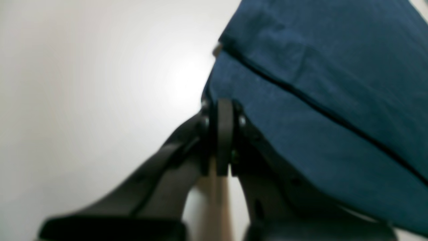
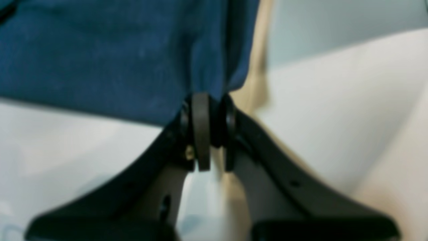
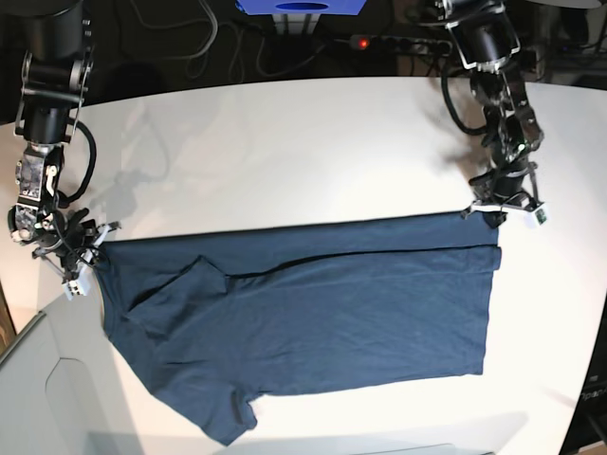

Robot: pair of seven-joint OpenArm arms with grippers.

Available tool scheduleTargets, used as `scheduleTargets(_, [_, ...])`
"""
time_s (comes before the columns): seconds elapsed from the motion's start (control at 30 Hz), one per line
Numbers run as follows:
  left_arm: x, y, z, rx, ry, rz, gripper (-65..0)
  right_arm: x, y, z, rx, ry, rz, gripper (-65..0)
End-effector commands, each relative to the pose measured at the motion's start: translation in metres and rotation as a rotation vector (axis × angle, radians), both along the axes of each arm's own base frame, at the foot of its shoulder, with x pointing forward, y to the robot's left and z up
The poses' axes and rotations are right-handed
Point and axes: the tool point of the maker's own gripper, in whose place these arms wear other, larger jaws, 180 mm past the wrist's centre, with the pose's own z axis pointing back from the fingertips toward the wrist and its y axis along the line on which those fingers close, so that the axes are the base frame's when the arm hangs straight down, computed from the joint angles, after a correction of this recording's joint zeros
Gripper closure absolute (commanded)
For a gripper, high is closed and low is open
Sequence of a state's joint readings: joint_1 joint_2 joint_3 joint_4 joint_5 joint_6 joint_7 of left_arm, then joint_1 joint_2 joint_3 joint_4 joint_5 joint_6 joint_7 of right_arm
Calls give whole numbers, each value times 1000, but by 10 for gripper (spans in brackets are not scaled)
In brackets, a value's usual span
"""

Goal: Fold the T-shirt properly
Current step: 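Grasp the folded edge with both grippers and drag it back toward the arms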

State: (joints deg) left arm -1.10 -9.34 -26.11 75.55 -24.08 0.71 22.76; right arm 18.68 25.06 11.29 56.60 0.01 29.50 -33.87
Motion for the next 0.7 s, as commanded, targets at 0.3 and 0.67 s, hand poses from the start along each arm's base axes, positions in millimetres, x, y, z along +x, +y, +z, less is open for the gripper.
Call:
scheduleTargets(0.3, [55, 5, 111, 100, -198, -76, 0, 45, 5, 131, -233, -215, 161, -2])
scheduleTargets(0.67, [58, 15, 119, 120, -193, -79, 0, 52, -15, 149, -199, -237, 56, -2])
